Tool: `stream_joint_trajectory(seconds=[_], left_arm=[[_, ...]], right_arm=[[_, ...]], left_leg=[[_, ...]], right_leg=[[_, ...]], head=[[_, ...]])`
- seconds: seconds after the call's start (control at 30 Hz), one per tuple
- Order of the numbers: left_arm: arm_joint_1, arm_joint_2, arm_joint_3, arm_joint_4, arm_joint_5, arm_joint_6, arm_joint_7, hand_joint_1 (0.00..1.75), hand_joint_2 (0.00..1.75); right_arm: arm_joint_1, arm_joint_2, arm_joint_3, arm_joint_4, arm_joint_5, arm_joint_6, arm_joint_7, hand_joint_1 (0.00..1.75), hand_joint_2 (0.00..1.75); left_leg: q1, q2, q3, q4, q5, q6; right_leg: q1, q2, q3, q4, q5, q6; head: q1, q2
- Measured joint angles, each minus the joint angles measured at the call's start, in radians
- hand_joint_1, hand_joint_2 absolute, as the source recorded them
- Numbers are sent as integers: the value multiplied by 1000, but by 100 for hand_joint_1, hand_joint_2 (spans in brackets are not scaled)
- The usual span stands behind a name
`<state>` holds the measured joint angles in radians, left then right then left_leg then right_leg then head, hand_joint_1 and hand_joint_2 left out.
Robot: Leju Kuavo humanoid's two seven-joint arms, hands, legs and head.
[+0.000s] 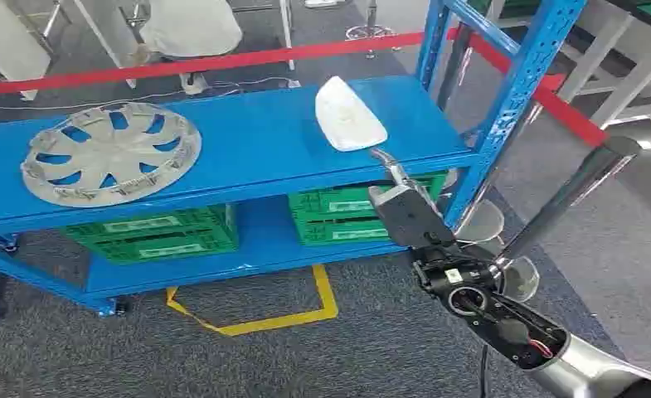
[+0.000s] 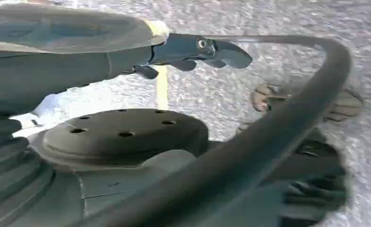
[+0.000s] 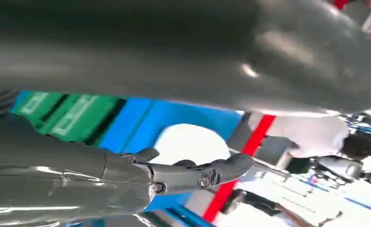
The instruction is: Take the parts from the cabinet and place them on the table.
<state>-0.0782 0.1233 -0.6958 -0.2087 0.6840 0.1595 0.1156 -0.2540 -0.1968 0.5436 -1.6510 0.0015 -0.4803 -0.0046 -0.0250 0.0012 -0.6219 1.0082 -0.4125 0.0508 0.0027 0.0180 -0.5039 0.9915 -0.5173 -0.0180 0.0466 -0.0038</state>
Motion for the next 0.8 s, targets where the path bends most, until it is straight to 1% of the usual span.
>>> stream_joint_trajectory(seconds=[0.03,0.07,0.1,0.13,0.17,0.2,0.23,0.27,0.3,0.33,0.37,0.4,0.43,0.47,0.5,0.53,0.57,0.6,0.63,0.67,0.7,0.73,0.77,0.8], left_arm=[[-2,-4,0,0,1,0,0,0,175],[-5,-4,0,0,2,0,0,0,175],[-5,-4,0,0,4,0,2,0,175],[-3,-3,0,0,6,0,3,0,175],[-1,-6,0,0,7,0,3,0,175],[1,-6,0,0,8,1,2,0,175],[-2,-6,0,0,8,0,2,0,175],[-4,-6,0,0,8,0,2,0,175],[-4,-8,0,0,10,-1,1,0,175],[-2,-9,0,0,10,-1,0,0,175],[0,-10,0,0,10,-1,0,0,175],[2,-12,1,0,9,-1,-1,0,175],[3,-14,1,0,7,-1,-1,0,175],[3,-15,1,0,6,-2,-2,0,175],[4,-12,0,2,6,-2,-2,0,175],[-2,-11,0,2,6,-3,-2,0,175],[-5,-11,0,2,6,-4,-2,0,175],[-5,-11,0,2,7,-4,-2,0,175],[-5,-11,0,2,7,-4,-2,0,175],[-5,-9,0,2,7,-4,-2,0,175],[-6,-10,0,2,7,-4,-2,0,175],[-8,-11,0,2,7,-4,-2,0,175],[-10,-11,0,2,8,-4,-2,0,175],[-10,-11,0,2,10,-4,-2,0,175]], right_arm=[[-1,0,1,-2,0,0,1,0,0],[-2,0,1,-2,0,1,2,0,0],[0,0,1,-2,-1,3,2,0,0],[0,0,2,-3,-1,4,1,0,0],[-2,0,1,-3,-2,6,2,0,0],[-4,0,1,-4,-2,6,1,0,0],[-10,1,2,-4,-2,8,1,0,0],[-9,1,2,-4,-2,8,2,0,0],[-5,1,2,-3,-3,9,3,0,0],[-4,1,3,-2,-4,10,3,0,0],[-4,1,4,-2,-5,11,3,0,0],[-4,1,5,-2,-6,10,2,0,0],[-4,1,4,-2,-6,9,1,0,0],[-4,1,3,-2,-6,8,0,0,0],[-2,1,4,0,-6,7,-1,0,0],[-4,1,5,3,-10,5,-1,0,0],[-2,1,5,3,-11,5,0,0,0],[2,1,4,3,-10,4,-2,0,0],[1,1,5,3,-10,5,-3,0,0],[-2,1,5,3,-9,5,-4,0,0],[-4,1,3,3,-9,5,-4,0,0],[-7,1,2,3,-9,5,-5,0,0],[-9,1,2,3,-9,5,-5,0,0],[-9,1,3,3,-9,8,-5,0,0]], left_leg=[[-5,4,8,-26,-3,-1],[-9,3,11,-32,-5,0],[-8,3,19,-57,-6,5],[-7,3,35,-70,-8,7],[5,4,64,-89,1,1],[6,4,81,-96,0,2],[7,4,88,-97,-5,5],[9,3,93,-97,-10,3],[11,2,98,-97,-17,1],[14,1,106,-96,-24,-3],[17,1,117,-96,-32,-7],[22,1,130,-96,-42,-14],[27,1,145,-93,-53,-21],[32,1,158,-88,-67,-28],[32,1,159,-86,-77,-37],[31,-1,156,-78,-80,-43],[30,0,145,-79,-81,-48],[27,1,148,-76,-82,-55],[29,1,152,-79,-83,-59],[30,1,152,-69,-84,-63],[33,1,134,-21,-81,-66],[34,1,88,53,-90,-72],[34,1,30,137,-116,-77],[34,1,-22,203,-149,-79]], right_leg=[[-4,4,2,-5,-2,5],[-10,3,6,-17,-2,11],[-9,0,15,0,13,17],[-9,-2,26,-10,20,24],[-9,-4,17,-8,5,27],[-7,-7,17,23,-10,34],[-9,-8,-15,89,-36,39],[-14,-8,-63,168,-62,48],[-17,-8,-109,235,-91,52],[-21,-8,-143,274,-103,59],[-25,-10,-155,270,-90,64],[-30,-12,-147,222,-53,69],[-35,-14,-123,142,6,77],[-41,-16,-94,49,77,83],[-45,-17,-83,4,107,89],[-34,-18,-95,-15,74,73],[-32,-15,-81,-4,83,49],[-32,-13,-89,-6,85,39],[-30,-11,-84,-5,84,32],[-35,-8,-70,-9,81,27],[-36,-9,-58,-14,78,21],[-36,-10,-51,-17,74,15],[-35,-10,-48,-18,69,12],[-33,-10,-44,-18,63,10]], head=[[0,0],[-4,0],[-6,0],[-3,0],[-5,0],[-1,0],[0,0],[5,0],[6,0],[6,0],[9,0],[9,0],[9,0],[11,0],[18,0],[14,0],[14,0],[8,0],[6,0],[9,0],[6,0],[-4,0],[-5,0],[-5,0]])
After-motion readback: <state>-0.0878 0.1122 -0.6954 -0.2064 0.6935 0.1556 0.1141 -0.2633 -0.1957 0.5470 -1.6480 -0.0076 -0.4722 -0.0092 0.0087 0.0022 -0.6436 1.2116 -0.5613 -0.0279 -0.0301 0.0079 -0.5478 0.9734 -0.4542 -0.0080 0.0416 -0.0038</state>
